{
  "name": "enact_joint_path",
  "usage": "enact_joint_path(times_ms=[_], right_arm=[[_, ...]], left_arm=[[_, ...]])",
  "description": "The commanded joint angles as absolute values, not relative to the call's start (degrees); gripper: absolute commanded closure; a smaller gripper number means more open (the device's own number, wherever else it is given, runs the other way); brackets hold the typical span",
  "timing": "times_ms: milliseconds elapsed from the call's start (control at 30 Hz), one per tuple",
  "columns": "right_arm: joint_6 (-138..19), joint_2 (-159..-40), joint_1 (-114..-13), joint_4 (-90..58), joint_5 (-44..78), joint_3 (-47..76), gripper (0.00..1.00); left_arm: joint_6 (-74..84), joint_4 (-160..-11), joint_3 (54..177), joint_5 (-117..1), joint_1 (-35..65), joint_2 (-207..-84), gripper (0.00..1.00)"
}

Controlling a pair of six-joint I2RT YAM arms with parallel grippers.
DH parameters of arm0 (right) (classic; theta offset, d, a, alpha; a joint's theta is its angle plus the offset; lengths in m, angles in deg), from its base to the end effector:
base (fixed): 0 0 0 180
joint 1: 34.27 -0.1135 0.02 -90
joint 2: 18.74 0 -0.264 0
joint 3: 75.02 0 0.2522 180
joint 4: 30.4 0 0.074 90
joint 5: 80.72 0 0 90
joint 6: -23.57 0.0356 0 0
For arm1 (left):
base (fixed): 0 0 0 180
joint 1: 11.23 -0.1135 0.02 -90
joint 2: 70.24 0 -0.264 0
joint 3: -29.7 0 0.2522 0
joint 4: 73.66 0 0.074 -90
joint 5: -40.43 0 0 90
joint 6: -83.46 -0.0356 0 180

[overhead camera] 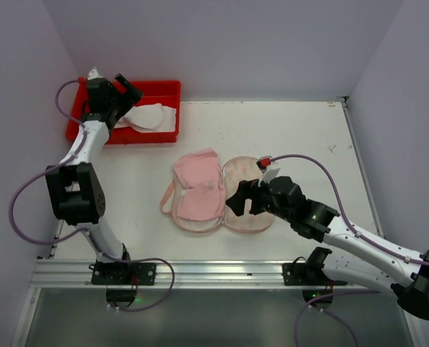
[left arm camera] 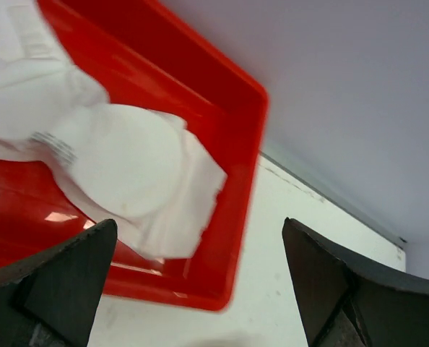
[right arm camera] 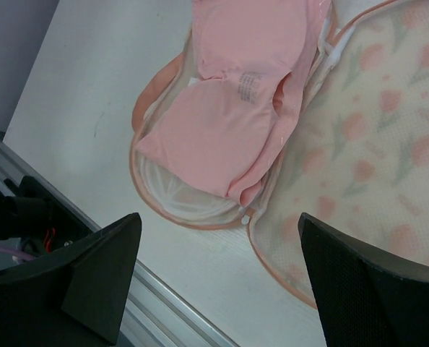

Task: Unzip the laundry bag and remove the bra

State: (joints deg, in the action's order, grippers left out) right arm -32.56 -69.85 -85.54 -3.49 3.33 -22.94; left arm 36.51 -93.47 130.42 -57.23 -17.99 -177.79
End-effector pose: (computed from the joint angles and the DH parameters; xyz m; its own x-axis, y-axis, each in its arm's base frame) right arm 0.1310 0.1575 0.2754 -0.6272 0.1040 -0.7719 -0.4433 0.7672 0.4635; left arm 0.4451 0.0480 0.2862 -0.3265 -0.7200 -0.6124 -0.3027 0.6934 -0.6538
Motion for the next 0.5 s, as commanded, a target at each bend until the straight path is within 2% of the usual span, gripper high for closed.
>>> enact_joint_path(times_ms=[0, 133, 200, 367, 467], right_arm=[[-29.52, -68.58, -84.81, -3.81, 1.64, -22.85, 0.09], [-26.00, -68.40, -82.18, -1.26, 1.54, -23.73, 0.09], [-25.21, -68.31, -78.94, -1.25, 4.43, -25.13, 0.09], [-24.32, -68.05, -74.62, -1.34, 7.35, -28.74, 0.09], [-25.55, -69.45, -74.09, -1.52, 5.86, -29.97, 0.10]], left_arm=[[29.41, -99.19, 124.25, -56.52, -11.67, -164.13, 0.00], [29.06, -100.87, 112.30, -59.76, -2.63, -155.33, 0.00], [28.80, -101.66, 106.23, -61.95, 2.89, -152.09, 0.04], [26.08, -107.89, 98.58, -60.83, 15.82, -149.69, 0.10], [25.72, -108.61, 95.07, -61.00, 17.86, -149.25, 0.13]])
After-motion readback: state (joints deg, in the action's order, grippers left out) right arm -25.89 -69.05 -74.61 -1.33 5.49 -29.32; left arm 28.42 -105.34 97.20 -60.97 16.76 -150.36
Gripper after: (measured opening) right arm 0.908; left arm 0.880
